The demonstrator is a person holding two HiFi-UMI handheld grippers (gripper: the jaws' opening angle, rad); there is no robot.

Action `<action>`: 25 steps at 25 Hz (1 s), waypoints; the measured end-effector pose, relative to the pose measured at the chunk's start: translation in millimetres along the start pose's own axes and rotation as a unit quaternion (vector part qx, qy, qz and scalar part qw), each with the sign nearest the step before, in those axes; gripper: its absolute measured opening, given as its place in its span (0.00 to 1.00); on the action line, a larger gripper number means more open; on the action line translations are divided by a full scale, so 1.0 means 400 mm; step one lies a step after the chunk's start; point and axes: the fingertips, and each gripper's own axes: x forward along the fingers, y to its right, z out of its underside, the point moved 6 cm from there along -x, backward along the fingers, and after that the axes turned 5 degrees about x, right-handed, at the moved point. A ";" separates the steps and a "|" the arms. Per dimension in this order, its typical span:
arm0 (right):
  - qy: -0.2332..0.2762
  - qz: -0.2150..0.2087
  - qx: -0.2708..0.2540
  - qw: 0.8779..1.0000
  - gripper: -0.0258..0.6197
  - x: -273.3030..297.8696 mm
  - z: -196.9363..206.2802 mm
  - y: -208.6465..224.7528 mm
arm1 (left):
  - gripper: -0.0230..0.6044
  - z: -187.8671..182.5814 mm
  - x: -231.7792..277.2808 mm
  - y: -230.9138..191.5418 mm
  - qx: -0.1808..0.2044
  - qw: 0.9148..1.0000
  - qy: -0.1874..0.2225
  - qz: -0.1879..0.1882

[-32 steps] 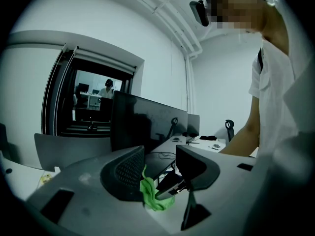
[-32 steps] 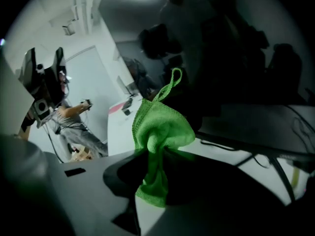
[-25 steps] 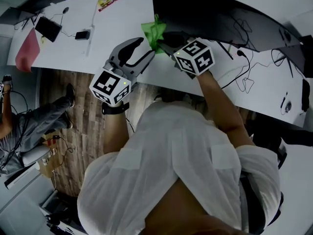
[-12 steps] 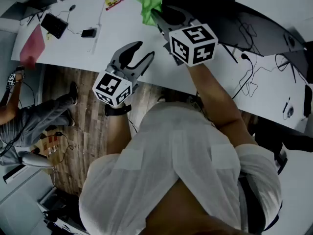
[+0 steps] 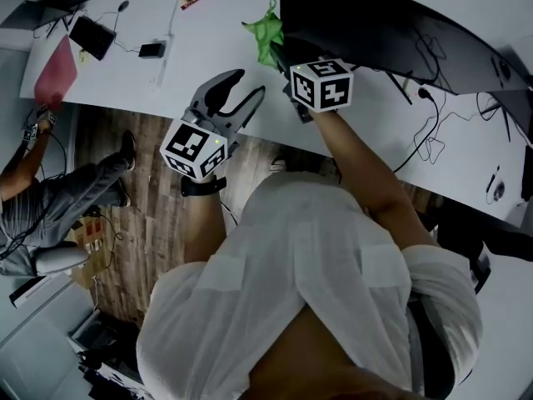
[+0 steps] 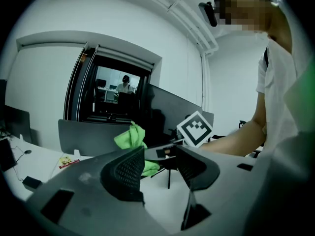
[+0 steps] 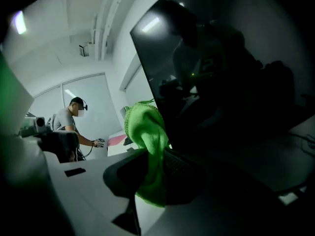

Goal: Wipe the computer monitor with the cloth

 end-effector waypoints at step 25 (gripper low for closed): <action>-0.170 -0.056 -0.001 0.984 0.19 -0.024 0.271 0.100 | 0.35 0.018 0.086 -0.016 -0.014 1.000 -0.001 0.013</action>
